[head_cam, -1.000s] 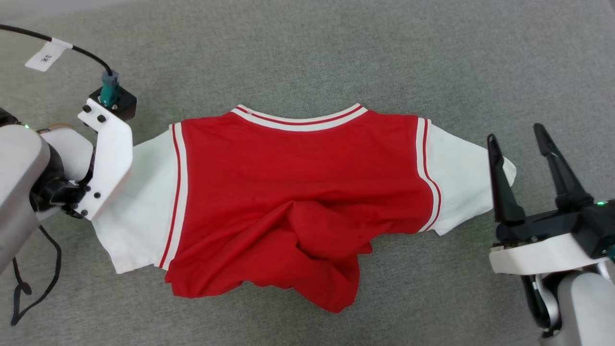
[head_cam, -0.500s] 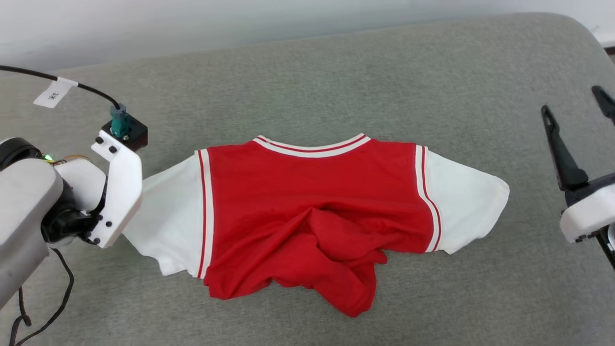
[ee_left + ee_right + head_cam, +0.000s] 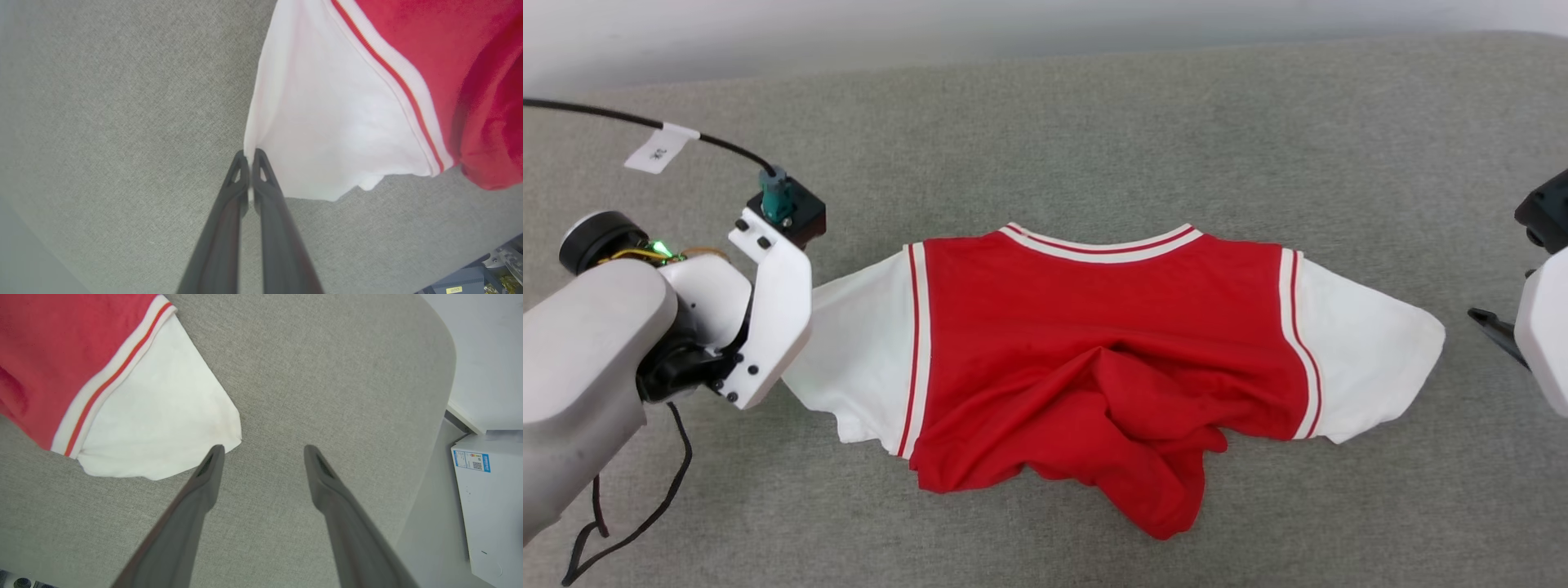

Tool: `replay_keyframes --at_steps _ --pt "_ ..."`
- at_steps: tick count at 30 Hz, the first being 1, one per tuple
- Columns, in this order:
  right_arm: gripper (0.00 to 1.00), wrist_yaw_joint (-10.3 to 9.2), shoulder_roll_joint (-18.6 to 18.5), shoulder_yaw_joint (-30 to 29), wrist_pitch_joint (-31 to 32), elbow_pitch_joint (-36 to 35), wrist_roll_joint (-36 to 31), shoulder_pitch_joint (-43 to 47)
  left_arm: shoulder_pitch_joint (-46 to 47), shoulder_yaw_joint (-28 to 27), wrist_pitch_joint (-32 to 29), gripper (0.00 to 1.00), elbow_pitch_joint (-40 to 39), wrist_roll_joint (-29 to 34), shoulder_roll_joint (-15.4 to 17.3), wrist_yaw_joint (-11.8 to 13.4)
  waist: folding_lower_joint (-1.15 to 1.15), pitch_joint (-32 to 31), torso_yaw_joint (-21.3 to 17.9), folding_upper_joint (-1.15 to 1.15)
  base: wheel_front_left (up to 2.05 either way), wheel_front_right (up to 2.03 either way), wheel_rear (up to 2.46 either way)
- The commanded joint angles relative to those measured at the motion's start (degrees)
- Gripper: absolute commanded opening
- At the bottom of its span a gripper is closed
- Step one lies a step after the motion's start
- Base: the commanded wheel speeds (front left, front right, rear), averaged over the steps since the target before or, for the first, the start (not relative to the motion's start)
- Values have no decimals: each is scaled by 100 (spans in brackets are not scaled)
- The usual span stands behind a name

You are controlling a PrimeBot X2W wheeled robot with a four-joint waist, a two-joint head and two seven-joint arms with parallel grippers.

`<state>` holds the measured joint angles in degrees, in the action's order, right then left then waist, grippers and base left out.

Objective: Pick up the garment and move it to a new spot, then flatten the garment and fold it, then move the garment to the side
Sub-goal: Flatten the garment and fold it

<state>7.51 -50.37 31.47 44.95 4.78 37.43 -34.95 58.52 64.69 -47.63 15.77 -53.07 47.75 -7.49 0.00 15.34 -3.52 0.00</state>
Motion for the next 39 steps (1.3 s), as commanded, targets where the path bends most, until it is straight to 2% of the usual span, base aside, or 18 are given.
replay_keyframes --at_steps 1,5,8,16,24,25,26,39 --pt "100 -5 -55 73 144 53 128 -159 83 26 42 0 -6 15 -49 18 0 97 80 0 0 0 0" --pt "100 -4 -125 426 753 280 579 -470 259 93 119 0 5 34 -93 18 0 303 201 0 0 0 0" --pt "100 -4 -105 588 939 498 765 -628 411 139 174 0 0 23 -154 18 0 456 288 0 0 0 0" --pt "100 -4 84 867 614 1063 979 -614 727 321 305 0 36 22 -252 18 0 794 463 0 0 0 0" --pt "100 -4 291 1500 185 1389 1201 -433 812 482 469 0 170 -44 -222 18 0 867 445 0 0 0 0" --pt "44 -3 301 1536 76 1391 1216 -473 787 505 508 0 193 -56 -225 18 0 833 428 0 0 0 0" --pt "0 -3 327 1542 -48 1396 1266 -523 751 529 545 0 211 -60 -233 18 0 784 410 0 0 0 0" --pt "0 -4 -98 1900 -1525 1179 1163 -1020 486 683 1502 0 319 -3 -149 18 0 -336 242 0 0 0 0"
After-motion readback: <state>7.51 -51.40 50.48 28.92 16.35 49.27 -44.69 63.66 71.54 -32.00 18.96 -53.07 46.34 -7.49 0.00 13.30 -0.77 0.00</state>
